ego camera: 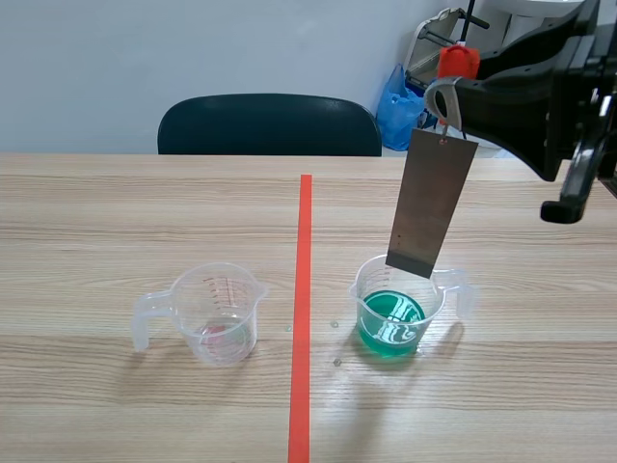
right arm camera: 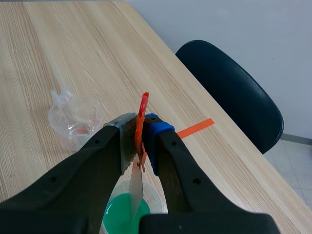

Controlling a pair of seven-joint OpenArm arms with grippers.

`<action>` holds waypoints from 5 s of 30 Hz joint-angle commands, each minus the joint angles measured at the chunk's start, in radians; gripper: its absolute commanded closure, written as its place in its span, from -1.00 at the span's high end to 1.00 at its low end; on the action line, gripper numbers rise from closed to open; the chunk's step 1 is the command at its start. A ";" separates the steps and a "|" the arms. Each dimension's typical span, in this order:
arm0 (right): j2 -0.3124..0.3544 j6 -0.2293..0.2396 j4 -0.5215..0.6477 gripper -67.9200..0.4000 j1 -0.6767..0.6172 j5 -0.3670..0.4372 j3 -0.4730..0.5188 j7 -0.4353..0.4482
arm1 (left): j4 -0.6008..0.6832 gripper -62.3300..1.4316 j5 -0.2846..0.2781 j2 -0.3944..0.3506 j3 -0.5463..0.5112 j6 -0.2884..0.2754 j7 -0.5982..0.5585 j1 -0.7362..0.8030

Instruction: Do the redox reaction experiment

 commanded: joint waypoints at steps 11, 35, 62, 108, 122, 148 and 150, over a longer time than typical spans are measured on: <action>0.003 -0.003 0.003 -0.97 0.017 0.008 0.020 0.019 | 0.010 1.00 -0.007 0.005 -0.008 0.001 -0.013 0.001; 0.000 -0.002 -0.008 -0.97 0.017 0.008 0.019 0.027 | 0.010 1.00 -0.011 0.004 -0.008 0.001 -0.010 0.001; 0.000 0.001 -0.008 -0.97 0.017 0.008 0.019 0.034 | 0.010 -0.88 -0.071 -0.455 0.494 -0.460 0.452 -0.811; 0.000 0.001 -0.008 -0.97 0.017 0.008 0.019 0.042 | 0.008 -0.87 -0.241 0.069 1.374 -0.223 1.001 -1.638; 0.000 0.001 -0.008 -0.97 0.017 0.008 0.019 0.042 | 0.008 -0.87 -0.241 0.064 1.374 -0.219 1.001 -1.637; 0.000 0.001 -0.008 -0.97 0.018 0.007 0.019 0.048 | -0.132 -0.87 -0.388 -0.774 0.891 -0.201 0.229 -0.699; 0.000 0.001 -0.008 -0.97 0.018 0.007 0.019 0.048 | -0.192 -0.87 -0.390 -0.755 0.833 -0.201 0.174 -0.603</action>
